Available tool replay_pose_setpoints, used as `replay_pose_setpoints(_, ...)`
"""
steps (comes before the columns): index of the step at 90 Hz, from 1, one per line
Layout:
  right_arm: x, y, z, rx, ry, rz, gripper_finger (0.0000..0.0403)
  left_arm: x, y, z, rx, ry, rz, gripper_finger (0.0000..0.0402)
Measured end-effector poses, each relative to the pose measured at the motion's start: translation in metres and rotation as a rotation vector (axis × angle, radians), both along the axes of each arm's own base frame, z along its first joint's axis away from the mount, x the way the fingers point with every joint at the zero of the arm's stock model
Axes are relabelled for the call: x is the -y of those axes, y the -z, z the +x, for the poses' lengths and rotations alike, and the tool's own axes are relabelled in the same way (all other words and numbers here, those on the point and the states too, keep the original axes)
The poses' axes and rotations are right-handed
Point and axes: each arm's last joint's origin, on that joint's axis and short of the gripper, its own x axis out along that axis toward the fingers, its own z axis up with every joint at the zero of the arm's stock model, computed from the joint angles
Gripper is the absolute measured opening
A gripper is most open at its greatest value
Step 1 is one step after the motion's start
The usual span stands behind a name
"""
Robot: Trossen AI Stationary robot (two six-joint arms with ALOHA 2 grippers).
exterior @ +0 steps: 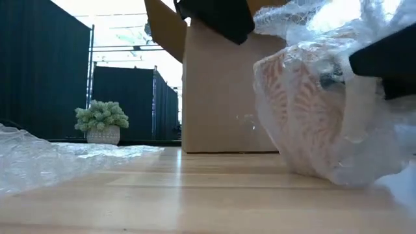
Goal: Wrap mug
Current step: Wrap the orange mug with bubble wrap
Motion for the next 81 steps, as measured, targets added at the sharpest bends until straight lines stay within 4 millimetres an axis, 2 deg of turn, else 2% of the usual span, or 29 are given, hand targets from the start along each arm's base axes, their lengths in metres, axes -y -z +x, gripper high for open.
replay_pose_setpoints(21, 0.003, -0.016, -0.002, -0.021, 0.004, 0.010, 0.0145, -0.002, 0.012, 0.014, 0.023, 0.036, 0.002, 0.0146)
replay_pose_setpoints(57, 0.003, -0.015, -0.005, -0.100, -0.029, 0.099, 0.0146, -0.008, 0.027, 0.035, 0.069, 0.082, -0.047, 0.0146)
replay_pose_setpoints(69, 0.005, -0.026, -0.009, -0.153, -0.085, 0.149, 0.0146, -0.008, 0.033, 0.037, 0.055, 0.087, -0.055, 0.0146)
replay_pose_setpoints(81, 0.007, -0.048, -0.017, -0.204, -0.148, 0.223, 0.0146, -0.008, 0.034, 0.037, 0.051, 0.091, -0.056, 0.0146)
